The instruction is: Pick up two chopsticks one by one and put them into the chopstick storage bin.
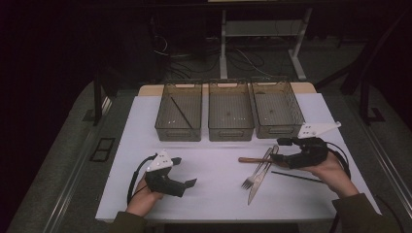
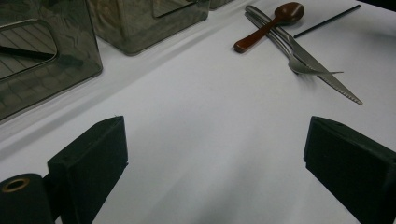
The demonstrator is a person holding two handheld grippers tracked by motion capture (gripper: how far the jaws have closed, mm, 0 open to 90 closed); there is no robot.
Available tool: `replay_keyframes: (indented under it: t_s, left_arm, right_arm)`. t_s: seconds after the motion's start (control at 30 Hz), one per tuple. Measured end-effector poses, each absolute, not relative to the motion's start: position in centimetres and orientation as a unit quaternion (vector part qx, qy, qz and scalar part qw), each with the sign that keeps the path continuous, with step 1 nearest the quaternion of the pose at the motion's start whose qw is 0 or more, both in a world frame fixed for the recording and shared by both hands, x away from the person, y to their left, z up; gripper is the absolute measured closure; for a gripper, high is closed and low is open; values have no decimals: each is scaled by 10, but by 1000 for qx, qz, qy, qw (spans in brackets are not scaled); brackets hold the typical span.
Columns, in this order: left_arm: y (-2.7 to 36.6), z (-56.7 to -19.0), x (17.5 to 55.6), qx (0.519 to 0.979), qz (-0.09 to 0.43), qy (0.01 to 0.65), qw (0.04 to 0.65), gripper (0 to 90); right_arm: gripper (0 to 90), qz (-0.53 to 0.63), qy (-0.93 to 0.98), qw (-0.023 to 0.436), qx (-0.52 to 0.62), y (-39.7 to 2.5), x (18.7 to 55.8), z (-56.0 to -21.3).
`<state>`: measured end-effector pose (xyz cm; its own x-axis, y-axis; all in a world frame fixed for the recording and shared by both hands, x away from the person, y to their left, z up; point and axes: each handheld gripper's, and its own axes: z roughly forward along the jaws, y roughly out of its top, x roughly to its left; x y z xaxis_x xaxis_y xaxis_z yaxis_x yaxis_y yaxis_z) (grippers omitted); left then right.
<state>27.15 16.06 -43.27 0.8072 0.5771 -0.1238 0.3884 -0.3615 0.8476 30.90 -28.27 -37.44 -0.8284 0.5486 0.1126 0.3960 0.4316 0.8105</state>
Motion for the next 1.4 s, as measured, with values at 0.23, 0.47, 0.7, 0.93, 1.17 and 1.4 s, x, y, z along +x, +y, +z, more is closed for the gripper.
replay_keyframes:
  t_s: [0.23,0.47,0.7,0.93,1.17,1.4]
  left_arm:
    - [160,-432,271,820,98,293,482,53]
    - [160,-433,271,820,98,294,482,53]
    - [160,-432,271,823,100,289,479,53]
    - [160,-432,271,822,99,290,480,53]
    - [160,-432,271,824,98,290,477,53]
    - [159,-433,271,823,98,290,478,53]
  right_arm:
    - [434,423,855,84,289,-312,296,-387]
    - [536,386,869,89,295,-334,285,-397]
    - [657,351,881,84,305,-358,278,-410]
    - [735,328,886,73,320,-382,274,-422]
    - [756,308,889,60,335,-402,271,-432]
    - [777,309,892,50,326,-409,271,-438]
